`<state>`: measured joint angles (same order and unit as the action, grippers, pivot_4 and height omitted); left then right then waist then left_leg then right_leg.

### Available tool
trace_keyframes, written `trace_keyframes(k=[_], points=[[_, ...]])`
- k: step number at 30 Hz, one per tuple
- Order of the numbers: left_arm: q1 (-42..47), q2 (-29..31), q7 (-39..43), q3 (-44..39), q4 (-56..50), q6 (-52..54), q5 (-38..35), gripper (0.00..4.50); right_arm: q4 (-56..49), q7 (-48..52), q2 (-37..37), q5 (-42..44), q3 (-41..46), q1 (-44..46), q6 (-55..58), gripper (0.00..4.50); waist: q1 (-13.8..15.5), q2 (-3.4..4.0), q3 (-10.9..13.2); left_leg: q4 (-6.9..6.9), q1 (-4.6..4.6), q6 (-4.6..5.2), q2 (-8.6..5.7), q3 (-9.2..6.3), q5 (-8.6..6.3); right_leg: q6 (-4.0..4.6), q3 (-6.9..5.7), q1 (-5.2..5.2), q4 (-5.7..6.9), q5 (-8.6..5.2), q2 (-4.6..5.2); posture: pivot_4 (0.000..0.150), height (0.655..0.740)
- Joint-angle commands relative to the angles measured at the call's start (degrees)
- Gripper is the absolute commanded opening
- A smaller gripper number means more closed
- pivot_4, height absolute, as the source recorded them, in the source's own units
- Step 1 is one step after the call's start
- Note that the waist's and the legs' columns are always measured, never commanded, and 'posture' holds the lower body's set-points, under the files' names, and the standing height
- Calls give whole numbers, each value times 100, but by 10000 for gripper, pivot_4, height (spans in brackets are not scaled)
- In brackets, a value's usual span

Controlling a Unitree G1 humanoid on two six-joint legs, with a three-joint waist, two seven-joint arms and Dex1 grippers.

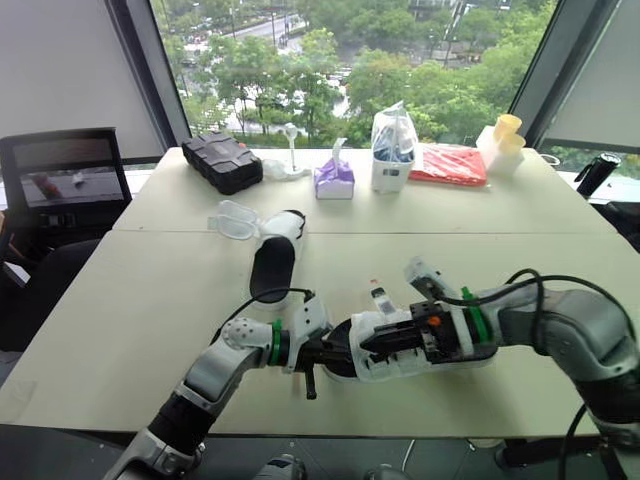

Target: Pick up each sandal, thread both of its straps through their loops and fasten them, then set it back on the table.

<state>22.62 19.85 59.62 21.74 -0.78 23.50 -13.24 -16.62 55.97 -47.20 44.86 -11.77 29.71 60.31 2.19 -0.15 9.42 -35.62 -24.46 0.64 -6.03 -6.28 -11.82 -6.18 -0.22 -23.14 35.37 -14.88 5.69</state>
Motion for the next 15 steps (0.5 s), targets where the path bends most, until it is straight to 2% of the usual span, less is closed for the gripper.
trace_keyframes(k=[1,4,5,7,12,15], points=[[-155,79,-99,128,206,139,162,0,226,96,-8,-458,-86,192,-358,727,0,0,0,-3,1,0,0,0,0,0,0,0,3,0,0,1500,7400],[-175,81,-143,116,179,151,151,0,387,134,20,-700,-194,191,-500,727,-4,0,0,-8,9,-1,2,-1,-1,7,0,2,4,1,-3,1500,7400],[-178,82,-155,115,175,150,147,0,444,148,35,-752,-209,188,-542,3367,-7,-1,-1,-10,9,-5,2,-1,-3,13,0,2,4,0,-3,1500,7400],[-173,85,-169,114,179,145,142,0,533,152,90,-788,-179,205,-552,9757,-10,0,-1,-17,14,-15,5,-2,-8,18,0,2,7,-1,-7,1500,7400],[-146,78,-185,101,208,130,143,0,748,20,327,-659,42,386,-315,33905,-14,0,-2,-27,18,-15,6,-3,-9,23,1,2,15,3,-9,1500,7400],[-133,72,-197,98,230,121,142,0,795,-4,427,-601,159,446,-191,33905,-6,0,-2,-31,18,-15,6,-4,-8,23,1,0,18,3,-10,1500,7400]])
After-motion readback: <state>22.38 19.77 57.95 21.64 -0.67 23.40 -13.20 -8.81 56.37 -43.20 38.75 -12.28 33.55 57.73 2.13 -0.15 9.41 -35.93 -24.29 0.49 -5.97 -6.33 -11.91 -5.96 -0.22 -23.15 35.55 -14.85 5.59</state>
